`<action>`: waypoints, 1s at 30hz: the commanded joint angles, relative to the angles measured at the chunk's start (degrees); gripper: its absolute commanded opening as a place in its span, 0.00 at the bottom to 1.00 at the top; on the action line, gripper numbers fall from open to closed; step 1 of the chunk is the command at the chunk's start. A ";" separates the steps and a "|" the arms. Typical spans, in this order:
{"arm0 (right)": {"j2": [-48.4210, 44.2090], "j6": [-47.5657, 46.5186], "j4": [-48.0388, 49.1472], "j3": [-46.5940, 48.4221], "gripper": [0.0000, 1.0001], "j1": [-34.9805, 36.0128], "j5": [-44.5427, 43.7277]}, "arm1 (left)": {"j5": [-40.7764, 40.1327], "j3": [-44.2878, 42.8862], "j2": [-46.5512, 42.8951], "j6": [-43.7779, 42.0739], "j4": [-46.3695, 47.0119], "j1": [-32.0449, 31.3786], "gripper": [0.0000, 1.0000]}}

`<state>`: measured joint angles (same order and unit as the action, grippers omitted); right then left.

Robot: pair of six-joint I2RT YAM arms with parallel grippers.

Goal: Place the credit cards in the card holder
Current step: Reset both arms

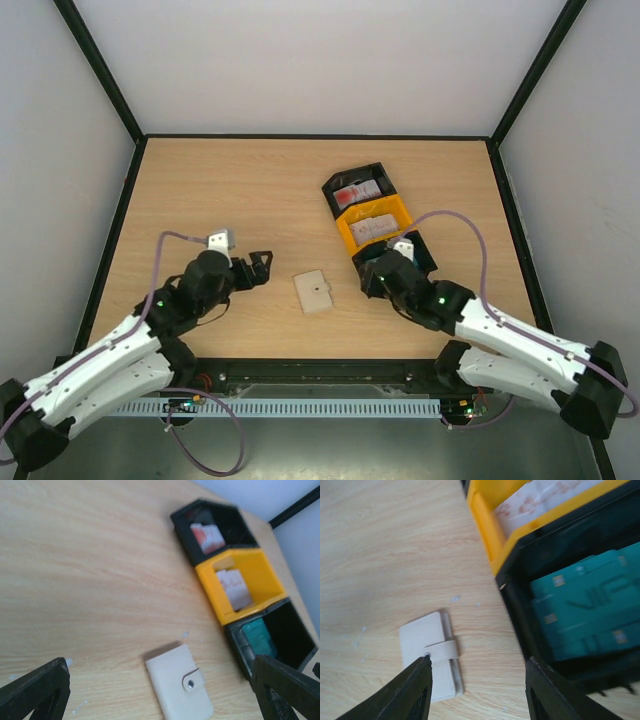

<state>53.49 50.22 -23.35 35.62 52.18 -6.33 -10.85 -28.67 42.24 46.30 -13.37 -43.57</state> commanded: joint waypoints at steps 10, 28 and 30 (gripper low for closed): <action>-18.45 0.70 -15.61 10.71 0.69 1.10 -26.65 | -17.63 -18.31 -18.72 -9.59 -21.60 0.33 1.00; -30.13 -8.48 -26.71 26.78 1.00 1.06 -39.45 | -23.44 -32.66 -25.97 -19.31 -29.53 0.35 1.00; -30.37 -8.30 -26.57 26.39 0.99 1.11 -39.48 | -23.67 -32.00 -26.07 -18.56 -29.69 0.43 1.00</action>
<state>23.77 42.65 -46.50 61.71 52.90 -42.74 -33.58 -60.77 16.78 29.04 -41.58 -43.44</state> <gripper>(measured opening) 0.997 0.997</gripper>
